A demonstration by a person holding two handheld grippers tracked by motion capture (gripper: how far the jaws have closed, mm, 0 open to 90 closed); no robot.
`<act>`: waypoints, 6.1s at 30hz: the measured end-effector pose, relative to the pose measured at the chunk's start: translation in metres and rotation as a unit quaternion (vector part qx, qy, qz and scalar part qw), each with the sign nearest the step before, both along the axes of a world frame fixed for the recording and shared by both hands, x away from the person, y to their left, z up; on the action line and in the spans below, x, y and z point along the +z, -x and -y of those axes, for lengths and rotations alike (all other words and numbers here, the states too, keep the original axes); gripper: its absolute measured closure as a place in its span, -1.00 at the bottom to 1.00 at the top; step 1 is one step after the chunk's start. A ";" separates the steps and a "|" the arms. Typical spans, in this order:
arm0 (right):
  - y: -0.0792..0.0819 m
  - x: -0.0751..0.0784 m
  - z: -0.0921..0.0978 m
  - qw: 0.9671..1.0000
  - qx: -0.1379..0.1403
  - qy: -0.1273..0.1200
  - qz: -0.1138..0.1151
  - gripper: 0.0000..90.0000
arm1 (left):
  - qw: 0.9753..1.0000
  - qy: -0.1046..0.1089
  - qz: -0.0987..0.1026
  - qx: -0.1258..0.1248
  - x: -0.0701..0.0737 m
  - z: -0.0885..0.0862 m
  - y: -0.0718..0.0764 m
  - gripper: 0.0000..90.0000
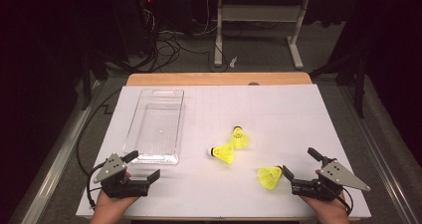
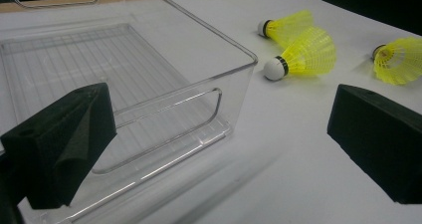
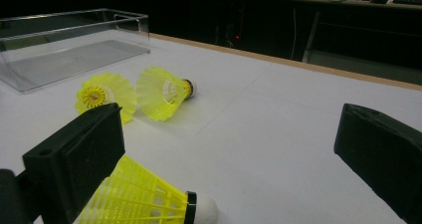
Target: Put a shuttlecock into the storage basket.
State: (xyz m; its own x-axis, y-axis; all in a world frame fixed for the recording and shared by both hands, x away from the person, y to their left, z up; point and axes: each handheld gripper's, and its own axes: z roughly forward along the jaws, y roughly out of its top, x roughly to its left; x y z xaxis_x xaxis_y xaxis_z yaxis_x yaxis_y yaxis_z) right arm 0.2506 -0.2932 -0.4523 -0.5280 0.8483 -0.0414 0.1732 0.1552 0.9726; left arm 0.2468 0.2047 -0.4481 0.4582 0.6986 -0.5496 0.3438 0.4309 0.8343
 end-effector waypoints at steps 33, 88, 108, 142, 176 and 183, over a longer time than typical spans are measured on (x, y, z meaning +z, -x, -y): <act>-0.001 -0.002 -0.004 1.000 -0.006 0.002 -0.004 -1.00 | 1.000 0.001 -0.002 -0.005 0.000 0.001 -0.001 -1.00; -0.002 -0.003 0.000 1.000 -0.011 -0.001 -0.009 -1.00 | 0.994 0.035 -0.011 0.101 0.001 -0.054 -0.013 -0.99; -0.004 -0.004 -0.002 1.000 -0.008 -0.004 -0.012 -1.00 | 0.992 -0.015 -0.088 0.087 -0.008 -0.048 -0.020 -0.99; -0.005 0.000 -0.010 0.999 -0.010 0.012 -0.032 -1.00 | 0.967 -0.088 -0.223 0.088 -0.019 -0.036 -0.029 -0.96; -0.006 0.001 -0.017 0.999 0.014 -0.001 -0.041 -1.00 | 0.926 -0.178 -0.332 0.006 -0.018 -0.031 -0.025 -0.98; -0.005 0.002 -0.021 0.999 0.012 0.001 -0.032 -1.00 | 0.912 -0.214 -0.350 -0.006 -0.018 -0.024 -0.024 -0.98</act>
State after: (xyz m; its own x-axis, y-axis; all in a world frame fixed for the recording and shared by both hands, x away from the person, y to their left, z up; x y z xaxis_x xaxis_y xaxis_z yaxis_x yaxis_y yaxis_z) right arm 0.2556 -0.2722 -0.4499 -0.5498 0.8353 -0.0088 0.2321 0.1629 0.9590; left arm 0.2707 0.2285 -0.4666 0.1094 0.9149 -0.3886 0.8593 0.1094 0.4996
